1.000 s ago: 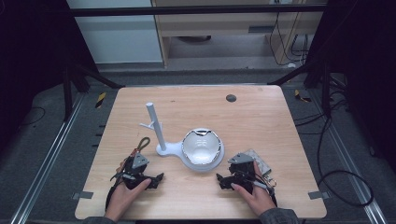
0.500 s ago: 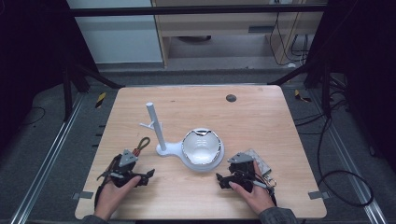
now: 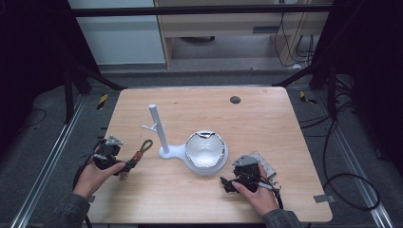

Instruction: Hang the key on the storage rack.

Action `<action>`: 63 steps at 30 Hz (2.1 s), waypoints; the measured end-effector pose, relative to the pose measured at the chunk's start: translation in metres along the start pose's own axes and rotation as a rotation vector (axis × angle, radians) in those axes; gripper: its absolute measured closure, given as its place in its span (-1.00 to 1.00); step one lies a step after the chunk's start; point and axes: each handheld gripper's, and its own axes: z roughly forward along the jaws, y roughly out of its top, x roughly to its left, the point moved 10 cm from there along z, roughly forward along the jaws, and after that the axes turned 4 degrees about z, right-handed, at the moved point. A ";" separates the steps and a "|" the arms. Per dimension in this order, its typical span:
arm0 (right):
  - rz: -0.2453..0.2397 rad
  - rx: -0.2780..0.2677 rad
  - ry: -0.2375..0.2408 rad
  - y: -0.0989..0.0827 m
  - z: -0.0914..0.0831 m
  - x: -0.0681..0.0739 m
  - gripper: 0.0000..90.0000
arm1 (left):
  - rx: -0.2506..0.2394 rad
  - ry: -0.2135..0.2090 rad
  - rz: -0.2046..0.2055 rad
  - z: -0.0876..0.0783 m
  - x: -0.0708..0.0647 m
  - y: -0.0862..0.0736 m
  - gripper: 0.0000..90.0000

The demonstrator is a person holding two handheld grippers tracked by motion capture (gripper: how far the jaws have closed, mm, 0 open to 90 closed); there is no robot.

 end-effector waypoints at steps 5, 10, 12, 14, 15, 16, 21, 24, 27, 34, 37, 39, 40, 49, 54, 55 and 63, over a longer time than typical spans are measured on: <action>-0.022 -0.002 0.019 -0.001 -0.001 0.000 -0.99 | 0.043 -0.008 0.016 0.004 0.000 0.001 -0.69; -0.031 -0.001 0.020 -0.002 -0.002 -0.001 -1.00 | 0.084 -0.023 0.029 0.008 0.001 0.003 -0.43; -0.032 -0.001 0.020 -0.002 -0.002 -0.001 -0.99 | 0.090 -0.025 0.026 0.008 0.001 0.003 -0.40; -0.031 -0.001 0.020 -0.002 -0.002 -0.001 -1.00 | 0.119 -0.052 0.020 0.012 0.001 0.000 -0.23; -0.032 -0.001 0.020 -0.002 -0.002 -0.001 -0.99 | 0.130 -0.065 0.014 0.014 0.000 -0.001 -0.19; -0.032 -0.001 0.020 -0.002 -0.002 -0.001 -0.99 | 0.134 -0.067 0.013 0.015 0.000 -0.001 -0.16; -0.032 -0.001 0.020 -0.002 -0.002 -0.001 -0.99 | 0.141 -0.065 -0.001 0.023 0.000 0.006 -0.05; -0.031 -0.003 0.020 -0.002 -0.002 -0.001 -0.99 | 0.156 -0.046 -0.002 0.028 -0.001 0.011 -0.01; -0.030 -0.003 0.020 -0.002 -0.002 -0.001 -0.99 | 0.175 -0.034 0.006 0.034 -0.003 0.015 0.02; -0.029 -0.003 0.019 -0.002 -0.002 -0.001 -0.99 | 0.205 -0.017 -0.004 0.041 -0.003 0.019 0.13; -0.030 -0.003 0.019 -0.002 -0.002 -0.001 -0.99 | 0.202 -0.012 -0.013 0.042 -0.002 0.020 0.15; -0.029 -0.003 0.019 -0.002 -0.002 -0.001 -0.99 | 0.204 -0.007 -0.014 0.043 -0.002 0.020 0.16; -0.028 -0.004 0.020 -0.002 -0.002 0.000 -0.99 | 0.208 -0.006 -0.017 0.043 -0.001 0.020 0.17; -0.028 -0.004 0.019 -0.002 -0.002 0.000 -0.99 | 0.216 -0.016 -0.033 0.047 -0.002 0.018 0.26; -0.026 -0.003 0.022 -0.002 -0.002 0.000 -0.99 | 0.230 -0.012 -0.018 0.047 -0.002 0.018 0.40; -0.025 -0.003 0.022 -0.002 -0.002 0.000 -0.99 | 0.229 -0.002 -0.006 0.047 -0.001 0.018 0.44; -0.028 -0.003 0.023 -0.002 -0.002 0.000 -0.99 | 0.161 -0.004 0.015 0.030 -0.002 0.020 0.45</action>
